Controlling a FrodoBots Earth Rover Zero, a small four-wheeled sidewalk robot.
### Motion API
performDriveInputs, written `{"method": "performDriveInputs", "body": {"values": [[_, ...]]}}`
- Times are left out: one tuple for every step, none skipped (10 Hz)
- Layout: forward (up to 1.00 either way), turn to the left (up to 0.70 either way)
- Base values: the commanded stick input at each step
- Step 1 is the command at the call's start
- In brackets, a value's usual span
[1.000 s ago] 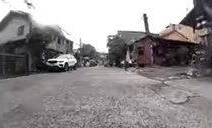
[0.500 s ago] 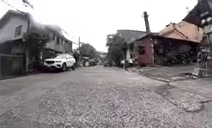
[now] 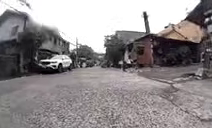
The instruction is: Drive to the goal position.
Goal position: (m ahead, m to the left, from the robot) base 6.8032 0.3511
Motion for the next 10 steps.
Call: {"method": "performDriveInputs", "body": {"values": [[1.0,0.0],[1.0,0.0],[1.0,0.0],[1.0,0.0],[1.0,0.0],[1.0,0.0],[1.0,0.0],[1.0,0.0],[1.0,0.07],[1.0,0.27]]}}
